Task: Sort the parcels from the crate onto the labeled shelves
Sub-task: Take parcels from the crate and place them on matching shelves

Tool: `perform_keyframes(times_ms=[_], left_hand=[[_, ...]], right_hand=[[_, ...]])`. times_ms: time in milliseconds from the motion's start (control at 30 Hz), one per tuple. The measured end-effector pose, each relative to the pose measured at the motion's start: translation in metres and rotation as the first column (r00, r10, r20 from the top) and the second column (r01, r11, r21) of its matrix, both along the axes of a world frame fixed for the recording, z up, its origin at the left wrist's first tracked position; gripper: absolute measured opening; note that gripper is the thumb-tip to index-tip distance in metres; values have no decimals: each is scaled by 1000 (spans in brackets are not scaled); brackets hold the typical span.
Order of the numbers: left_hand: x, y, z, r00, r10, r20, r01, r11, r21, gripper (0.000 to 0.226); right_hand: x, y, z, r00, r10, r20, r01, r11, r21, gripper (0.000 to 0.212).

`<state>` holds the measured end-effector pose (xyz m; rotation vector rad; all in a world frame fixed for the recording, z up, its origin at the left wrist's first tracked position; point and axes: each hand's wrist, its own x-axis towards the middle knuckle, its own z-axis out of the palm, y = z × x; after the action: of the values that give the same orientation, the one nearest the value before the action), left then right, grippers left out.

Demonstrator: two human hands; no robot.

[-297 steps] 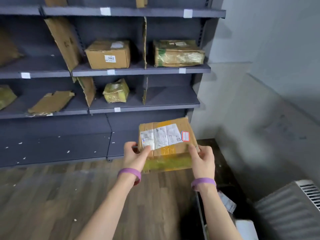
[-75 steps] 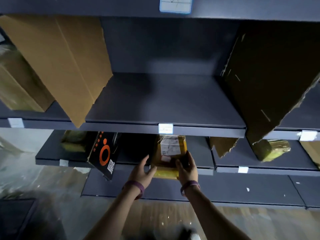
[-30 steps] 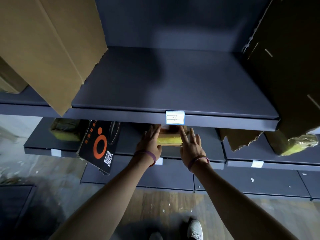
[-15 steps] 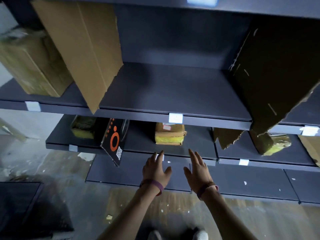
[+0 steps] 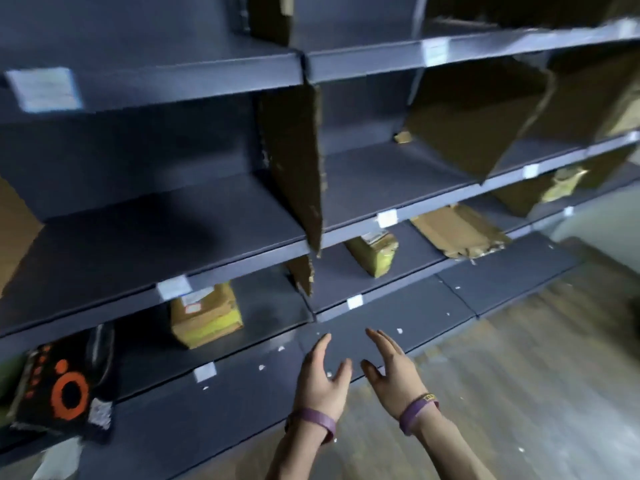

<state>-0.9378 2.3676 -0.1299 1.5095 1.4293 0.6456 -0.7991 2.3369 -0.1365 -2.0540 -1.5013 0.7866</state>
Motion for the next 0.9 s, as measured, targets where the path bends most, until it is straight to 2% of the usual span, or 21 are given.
perform_keyframes(times_ms=[200,333,433,567,733,900], left_hand=[[163,-43,26,954,-284,91,284,959,16,55],[256,-87,41,903,-406,139,405,914,35,51],[312,-122,44,866,-474,161,482,876,-12,47],[386,-156,53,795,-581,174,595,802,-44,46],[471,-166,60,751,-624,217,647,760,-54,43],[573,-173,52,708,-626,327,693,705,-150,38]], right_hand=[[147,-81,17,935,-328,-137,347,925,156,54],[229,-135,26,863,-440,-247,490,847,205,57],[282,-179,29,801,-511,-312,582,787,205,58],[354,-231,26,679,-614,-401,722,658,215,55],[426,-263,18,515,-678,-524,844,507,175,55],[513,-286,16,390,-703,-595,914,376,156,51]])
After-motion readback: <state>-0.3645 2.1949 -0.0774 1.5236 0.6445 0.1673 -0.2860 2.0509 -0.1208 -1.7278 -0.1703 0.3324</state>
